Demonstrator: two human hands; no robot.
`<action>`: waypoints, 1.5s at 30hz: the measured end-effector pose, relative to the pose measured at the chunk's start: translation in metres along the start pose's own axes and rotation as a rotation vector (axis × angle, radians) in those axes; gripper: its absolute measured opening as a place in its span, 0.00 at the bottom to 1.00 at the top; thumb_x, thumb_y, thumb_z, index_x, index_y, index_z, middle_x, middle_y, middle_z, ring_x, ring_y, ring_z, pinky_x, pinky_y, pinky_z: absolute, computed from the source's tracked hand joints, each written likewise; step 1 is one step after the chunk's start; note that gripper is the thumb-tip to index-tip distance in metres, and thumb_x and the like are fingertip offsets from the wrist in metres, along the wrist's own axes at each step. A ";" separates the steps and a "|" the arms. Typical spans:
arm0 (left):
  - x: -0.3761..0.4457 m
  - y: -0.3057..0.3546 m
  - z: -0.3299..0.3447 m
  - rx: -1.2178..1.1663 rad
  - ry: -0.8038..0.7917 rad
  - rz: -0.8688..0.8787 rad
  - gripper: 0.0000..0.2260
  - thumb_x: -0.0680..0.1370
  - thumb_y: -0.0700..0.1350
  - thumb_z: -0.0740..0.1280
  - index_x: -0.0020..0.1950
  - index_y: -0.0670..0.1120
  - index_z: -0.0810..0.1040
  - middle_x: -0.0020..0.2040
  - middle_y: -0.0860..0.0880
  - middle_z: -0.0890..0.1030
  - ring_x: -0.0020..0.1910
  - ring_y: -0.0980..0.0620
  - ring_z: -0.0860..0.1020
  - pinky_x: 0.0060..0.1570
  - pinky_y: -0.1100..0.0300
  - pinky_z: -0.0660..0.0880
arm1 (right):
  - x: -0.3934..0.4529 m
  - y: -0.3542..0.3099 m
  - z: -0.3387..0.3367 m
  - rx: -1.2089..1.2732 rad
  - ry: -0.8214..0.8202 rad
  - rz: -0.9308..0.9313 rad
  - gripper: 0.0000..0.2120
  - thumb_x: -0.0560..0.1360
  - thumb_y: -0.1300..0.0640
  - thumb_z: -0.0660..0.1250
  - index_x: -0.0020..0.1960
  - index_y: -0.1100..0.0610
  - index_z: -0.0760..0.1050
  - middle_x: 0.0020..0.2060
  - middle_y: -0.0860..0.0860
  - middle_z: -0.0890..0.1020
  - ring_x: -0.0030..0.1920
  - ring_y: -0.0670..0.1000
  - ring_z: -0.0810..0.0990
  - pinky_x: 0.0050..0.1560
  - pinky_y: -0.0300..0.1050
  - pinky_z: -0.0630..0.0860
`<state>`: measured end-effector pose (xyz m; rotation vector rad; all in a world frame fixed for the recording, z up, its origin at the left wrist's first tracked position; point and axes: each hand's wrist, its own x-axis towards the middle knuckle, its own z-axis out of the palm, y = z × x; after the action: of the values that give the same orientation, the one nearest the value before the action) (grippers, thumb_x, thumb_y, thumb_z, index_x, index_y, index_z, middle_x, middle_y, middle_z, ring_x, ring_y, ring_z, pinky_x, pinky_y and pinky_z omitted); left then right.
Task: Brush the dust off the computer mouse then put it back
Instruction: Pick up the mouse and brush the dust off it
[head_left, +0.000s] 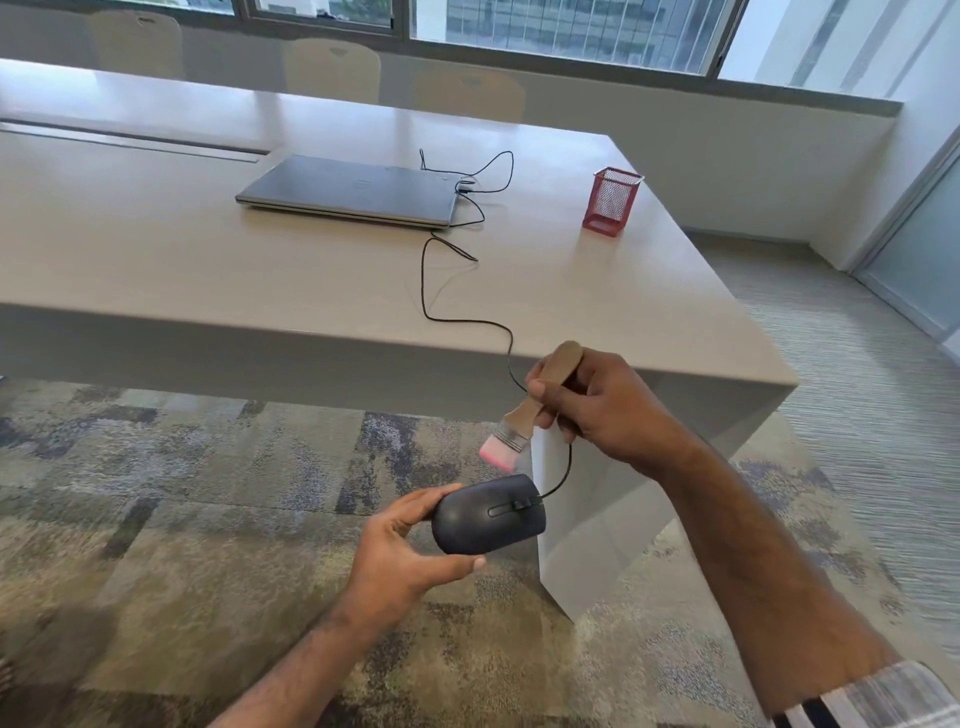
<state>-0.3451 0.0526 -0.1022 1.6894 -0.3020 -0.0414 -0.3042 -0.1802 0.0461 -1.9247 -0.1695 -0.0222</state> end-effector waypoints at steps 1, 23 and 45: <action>0.000 0.000 0.000 0.002 -0.001 0.006 0.30 0.54 0.52 0.84 0.54 0.67 0.85 0.57 0.59 0.85 0.59 0.60 0.82 0.57 0.71 0.75 | 0.000 0.000 0.000 -0.002 -0.034 0.020 0.04 0.79 0.60 0.69 0.47 0.62 0.78 0.31 0.56 0.81 0.31 0.52 0.77 0.26 0.37 0.72; 0.002 -0.005 -0.003 0.059 -0.012 0.030 0.33 0.54 0.53 0.85 0.57 0.68 0.83 0.59 0.61 0.84 0.61 0.60 0.80 0.61 0.66 0.75 | 0.014 -0.006 -0.002 -0.032 -0.039 0.214 0.08 0.75 0.64 0.66 0.45 0.70 0.76 0.28 0.56 0.78 0.26 0.54 0.74 0.24 0.41 0.69; 0.002 -0.008 -0.004 0.104 -0.034 0.047 0.34 0.55 0.50 0.83 0.58 0.70 0.82 0.60 0.66 0.81 0.63 0.65 0.78 0.60 0.76 0.71 | 0.013 -0.003 0.002 -0.381 0.093 0.176 0.10 0.71 0.55 0.67 0.33 0.56 0.73 0.26 0.50 0.73 0.27 0.49 0.69 0.32 0.44 0.69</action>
<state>-0.3413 0.0575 -0.1096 1.7857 -0.3745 -0.0203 -0.2920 -0.1758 0.0494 -2.3072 0.0729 -0.0277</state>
